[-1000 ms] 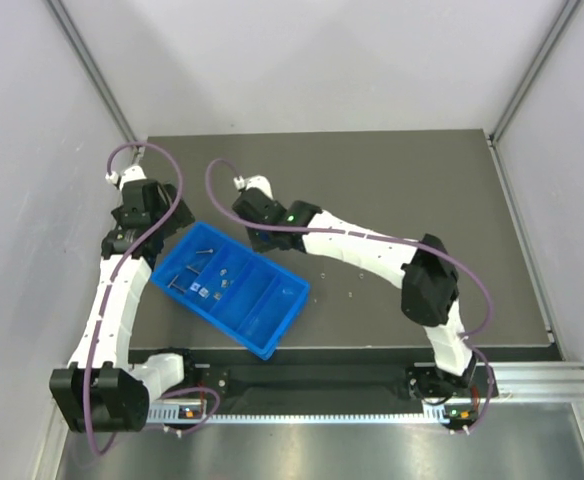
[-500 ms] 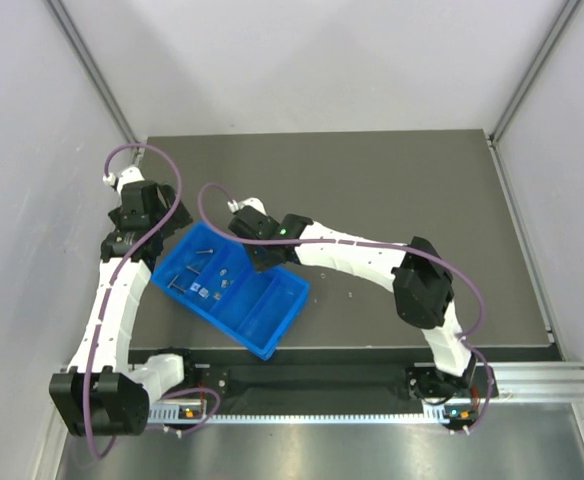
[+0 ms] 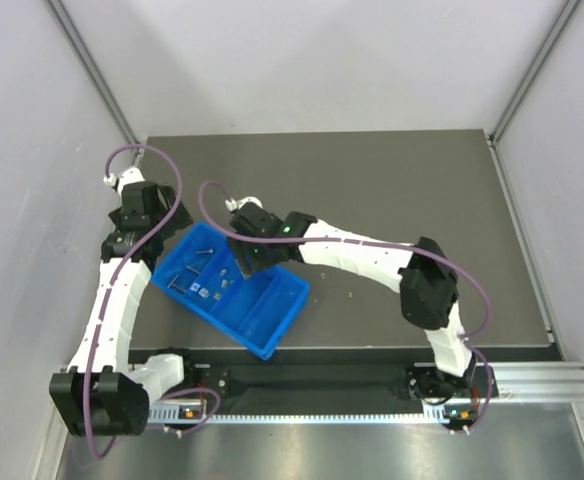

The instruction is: Sort the screws and nuts into containers

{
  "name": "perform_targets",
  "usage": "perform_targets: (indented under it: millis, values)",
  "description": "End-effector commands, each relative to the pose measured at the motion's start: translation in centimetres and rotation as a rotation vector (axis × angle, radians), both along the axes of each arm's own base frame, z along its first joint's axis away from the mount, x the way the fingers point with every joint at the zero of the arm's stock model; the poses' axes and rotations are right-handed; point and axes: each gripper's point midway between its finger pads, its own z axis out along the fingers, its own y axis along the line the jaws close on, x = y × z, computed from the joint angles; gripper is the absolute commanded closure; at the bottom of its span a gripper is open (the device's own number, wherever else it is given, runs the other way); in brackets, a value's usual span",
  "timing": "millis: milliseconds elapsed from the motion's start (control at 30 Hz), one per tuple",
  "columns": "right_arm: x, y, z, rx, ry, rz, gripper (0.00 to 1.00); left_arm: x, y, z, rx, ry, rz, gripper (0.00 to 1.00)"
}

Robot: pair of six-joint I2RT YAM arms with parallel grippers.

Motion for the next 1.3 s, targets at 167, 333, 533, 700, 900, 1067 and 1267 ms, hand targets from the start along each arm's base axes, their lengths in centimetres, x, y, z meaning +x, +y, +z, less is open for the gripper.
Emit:
perform_targets:
  millis: [167,333,533,700,900,1067,1267]
  values:
    - [5.2,-13.4,9.8,0.155,-0.14,-0.339,0.3,0.3,-0.3,1.0,0.0,-0.051,-0.025,0.02]
    - [6.6,-25.2,4.0,0.039,-0.104,-0.62,0.31,0.3,-0.5,0.9,-0.008,-0.045,-0.033,0.02]
    - [6.6,-33.6,-2.0,-0.042,-0.063,-0.806,0.36,0.4,-0.5,0.8,-0.009,-0.042,-0.035,0.02]
    - [7.4,-35.0,-4.7,-0.102,-0.065,-0.802,0.4,0.4,-0.5,0.7,-0.006,-0.041,-0.035,0.02]
    - [8.5,-33.9,-7.0,-0.114,-0.018,-0.752,0.46,0.4,-0.4,0.5,-0.005,-0.037,-0.032,0.02]
    - [8.3,-34.0,-8.6,-0.138,0.015,-0.76,0.49,0.4,-0.5,0.4,-0.007,-0.034,-0.034,0.02]
    - [7.4,-34.2,-9.3,-0.143,0.034,-0.764,0.52,0.5,-0.6,0.3,-0.009,-0.029,-0.037,0.02]
